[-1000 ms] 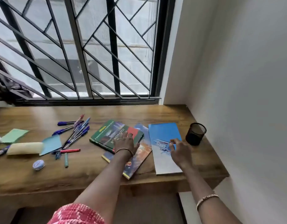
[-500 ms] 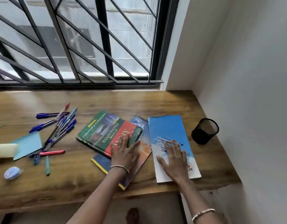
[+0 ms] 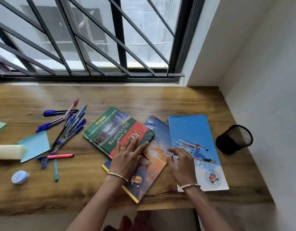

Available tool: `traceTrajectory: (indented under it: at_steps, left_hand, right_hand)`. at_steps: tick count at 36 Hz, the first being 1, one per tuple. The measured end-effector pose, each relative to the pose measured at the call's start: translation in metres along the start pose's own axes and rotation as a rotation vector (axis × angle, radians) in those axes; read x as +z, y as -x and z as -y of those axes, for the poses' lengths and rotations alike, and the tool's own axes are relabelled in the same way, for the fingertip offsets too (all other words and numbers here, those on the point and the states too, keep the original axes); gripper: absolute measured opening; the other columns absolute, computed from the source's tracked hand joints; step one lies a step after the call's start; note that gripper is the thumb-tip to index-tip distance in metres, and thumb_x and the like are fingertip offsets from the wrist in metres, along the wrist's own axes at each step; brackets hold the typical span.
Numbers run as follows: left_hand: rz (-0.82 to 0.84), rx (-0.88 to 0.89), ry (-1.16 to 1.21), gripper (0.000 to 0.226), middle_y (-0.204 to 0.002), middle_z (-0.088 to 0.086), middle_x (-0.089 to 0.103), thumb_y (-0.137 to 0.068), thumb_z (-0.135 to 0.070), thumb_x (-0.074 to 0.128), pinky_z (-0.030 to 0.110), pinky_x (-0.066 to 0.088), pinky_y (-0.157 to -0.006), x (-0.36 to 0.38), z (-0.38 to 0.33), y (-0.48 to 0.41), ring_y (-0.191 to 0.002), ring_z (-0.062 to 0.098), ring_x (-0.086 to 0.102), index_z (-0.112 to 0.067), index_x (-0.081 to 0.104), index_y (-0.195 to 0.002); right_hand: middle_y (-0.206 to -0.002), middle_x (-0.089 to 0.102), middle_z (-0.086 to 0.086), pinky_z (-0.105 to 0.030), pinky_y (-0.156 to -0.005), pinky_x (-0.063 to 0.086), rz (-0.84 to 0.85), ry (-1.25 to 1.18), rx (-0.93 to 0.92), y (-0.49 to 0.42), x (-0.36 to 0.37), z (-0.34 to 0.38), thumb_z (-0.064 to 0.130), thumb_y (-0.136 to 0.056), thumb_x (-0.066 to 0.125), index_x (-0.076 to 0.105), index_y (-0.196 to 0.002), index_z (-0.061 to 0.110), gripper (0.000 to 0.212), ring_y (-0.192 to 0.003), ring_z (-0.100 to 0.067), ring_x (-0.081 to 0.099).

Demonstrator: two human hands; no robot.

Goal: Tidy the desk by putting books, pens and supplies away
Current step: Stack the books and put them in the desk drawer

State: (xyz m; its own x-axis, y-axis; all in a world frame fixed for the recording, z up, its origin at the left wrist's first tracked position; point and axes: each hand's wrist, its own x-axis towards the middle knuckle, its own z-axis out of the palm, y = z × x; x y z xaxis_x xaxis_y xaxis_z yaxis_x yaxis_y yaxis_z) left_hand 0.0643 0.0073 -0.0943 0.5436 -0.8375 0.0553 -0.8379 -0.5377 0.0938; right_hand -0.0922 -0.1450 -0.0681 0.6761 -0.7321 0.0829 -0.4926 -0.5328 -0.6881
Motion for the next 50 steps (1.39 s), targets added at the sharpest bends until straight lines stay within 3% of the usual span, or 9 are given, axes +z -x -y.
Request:
traceTrajectory:
  at_steps: [7,11,16,22,27,31,40,46,50]
  left_hand:
    - [-0.026,-0.129,0.072,0.067,-0.141,-0.004,0.053,-0.076,-0.042,0.074,0.056,0.038,-0.104,-0.004,0.03,0.016,-0.129,0.019,0.053,-0.037,0.044,-0.136]
    - [-0.054,-0.257,0.087,0.053,-0.143,-0.001,0.051,-0.084,-0.052,0.052,0.056,0.036,-0.105,-0.006,0.047,0.027,-0.131,0.022,0.05,-0.034,0.049,-0.134]
    - [-0.074,-0.485,0.192,0.065,-0.149,-0.001,0.041,-0.078,-0.054,0.068,0.052,0.036,-0.106,-0.01,0.064,0.036,-0.138,0.025,0.039,-0.03,0.048,-0.135]
    - [-0.185,-0.601,0.327,0.069,-0.143,0.01,0.045,-0.069,-0.044,0.081,0.046,0.042,-0.104,-0.009,0.066,0.041,-0.13,0.032,0.046,-0.018,0.056,-0.128]
    - [-0.252,-0.607,0.368,0.062,-0.136,0.01,0.051,-0.066,-0.039,0.084,0.043,0.042,-0.105,-0.006,0.067,0.042,-0.125,0.03,0.048,-0.016,0.062,-0.119]
    - [-0.285,-0.571,0.361,0.059,-0.128,0.006,0.056,-0.063,-0.04,0.085,0.038,0.04,-0.105,-0.003,0.074,0.045,-0.122,0.026,0.051,-0.016,0.066,-0.114]
    - [-0.292,-0.577,0.413,0.053,-0.126,0.008,0.058,-0.066,-0.033,0.085,0.041,0.044,-0.101,-0.009,0.089,0.042,-0.123,0.027,0.053,-0.013,0.067,-0.113]
    - [-0.278,-0.572,0.429,0.05,-0.129,0.008,0.057,-0.071,-0.028,0.082,0.042,0.044,-0.102,-0.016,0.093,0.042,-0.124,0.028,0.052,-0.013,0.065,-0.115]
    - [-0.26,-0.598,0.447,0.047,-0.13,0.008,0.056,-0.075,-0.027,0.08,0.044,0.045,-0.1,-0.021,0.096,0.044,-0.123,0.028,0.053,-0.015,0.064,-0.117]
  right_hand:
    - [-0.123,0.063,-0.011,-0.032,-0.099,0.041,0.245,0.048,-0.01,-0.061,0.041,0.044,0.019,-0.084,0.064,0.062,-0.123,0.01,0.041,-0.117,-0.027,0.056]
    - [-0.139,0.049,-0.014,-0.039,-0.107,0.035,0.396,0.306,-0.024,-0.106,0.059,0.047,0.036,-0.086,0.062,0.044,-0.139,0.008,0.063,-0.13,-0.032,0.042]
    - [-0.141,0.044,-0.01,-0.041,-0.104,0.035,0.451,0.521,-0.011,-0.145,0.059,0.053,0.051,-0.076,0.072,0.036,-0.141,0.013,0.083,-0.13,-0.03,0.038]
    - [-0.133,0.047,-0.01,-0.042,-0.099,0.042,0.458,0.605,0.076,-0.164,0.058,0.058,0.056,-0.058,0.084,0.047,-0.132,0.013,0.093,-0.127,-0.029,0.041]
    - [-0.113,0.059,-0.008,-0.041,-0.086,0.048,0.465,0.477,0.175,-0.183,0.058,0.053,0.053,-0.039,0.092,0.058,-0.106,0.013,0.085,-0.111,-0.03,0.053]
    - [-0.088,0.064,-0.007,-0.034,-0.07,0.042,0.606,0.379,0.192,-0.196,0.052,0.049,0.046,-0.046,0.092,0.057,-0.076,0.014,0.056,-0.086,-0.026,0.061]
    - [-0.073,0.061,0.0,-0.03,-0.063,0.042,0.769,0.023,-0.086,-0.197,0.027,0.044,0.027,-0.069,0.087,0.061,-0.083,0.008,0.035,-0.069,-0.014,0.054]
    - [-0.06,0.052,0.0,-0.028,-0.053,0.037,0.925,-0.292,0.019,-0.197,0.017,0.042,0.009,-0.066,0.087,0.05,-0.069,0.015,0.038,-0.061,-0.016,0.048]
    - [-0.062,0.049,-0.007,-0.028,-0.051,0.038,1.022,-0.365,0.036,-0.196,0.01,0.042,0.002,-0.065,0.085,0.047,-0.075,0.002,0.039,-0.059,-0.018,0.047]
